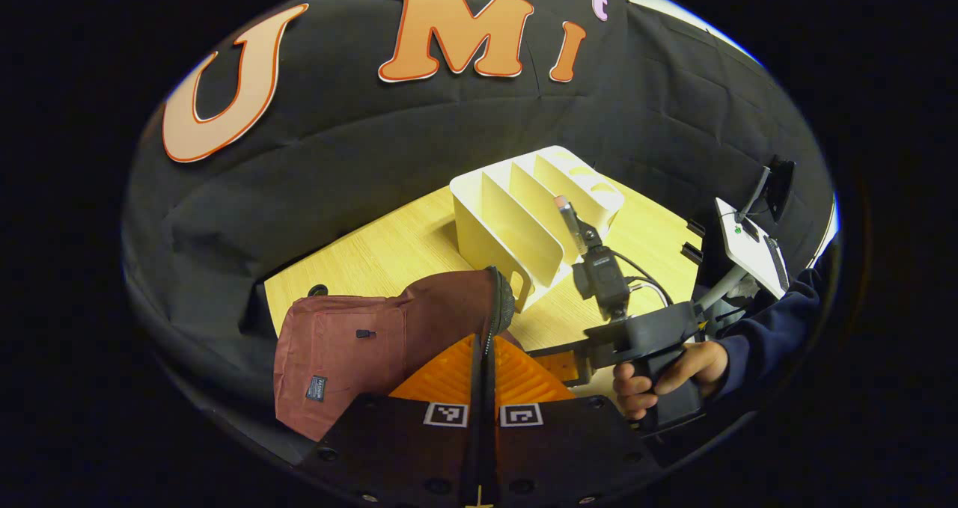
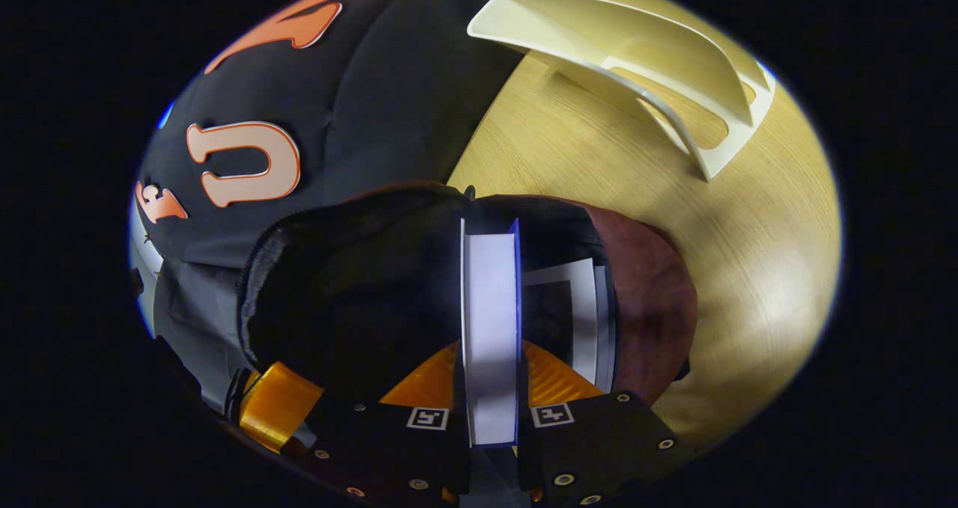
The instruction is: Open the schoolbag, grab two books from the bookshelf and put them into the schoolbag.
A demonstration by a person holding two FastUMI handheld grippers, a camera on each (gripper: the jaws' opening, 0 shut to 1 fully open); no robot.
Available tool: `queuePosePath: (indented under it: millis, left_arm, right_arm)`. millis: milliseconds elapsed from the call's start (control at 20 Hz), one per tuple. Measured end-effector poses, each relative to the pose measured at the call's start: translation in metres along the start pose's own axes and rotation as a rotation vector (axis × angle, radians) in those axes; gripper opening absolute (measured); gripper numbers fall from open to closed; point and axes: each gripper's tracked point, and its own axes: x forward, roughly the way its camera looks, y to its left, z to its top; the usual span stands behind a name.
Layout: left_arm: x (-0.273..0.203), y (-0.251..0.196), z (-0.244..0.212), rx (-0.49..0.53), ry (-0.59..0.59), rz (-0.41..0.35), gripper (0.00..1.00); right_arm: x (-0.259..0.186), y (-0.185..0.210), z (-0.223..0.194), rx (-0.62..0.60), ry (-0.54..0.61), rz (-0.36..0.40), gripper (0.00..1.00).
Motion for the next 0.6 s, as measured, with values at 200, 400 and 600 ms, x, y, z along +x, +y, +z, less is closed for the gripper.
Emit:
queuePosePath:
  millis: [200,400,600]
  left_arm:
    - [0.001,0.004,0.0,-0.014,-0.007,0.006,0.02]
    - [0.007,0.007,-0.007,-0.039,-0.001,0.007,0.02]
    - [0.011,0.01,-0.01,-0.058,-0.011,0.007,0.02]
  right_arm:
    - [0.015,-0.008,-0.004,-0.021,0.018,-0.075,0.31]
    - [0.004,-0.021,-0.01,-0.115,0.073,-0.183,0.77]
    - [-0.029,-0.033,0.024,-0.191,0.024,-0.263,0.96]
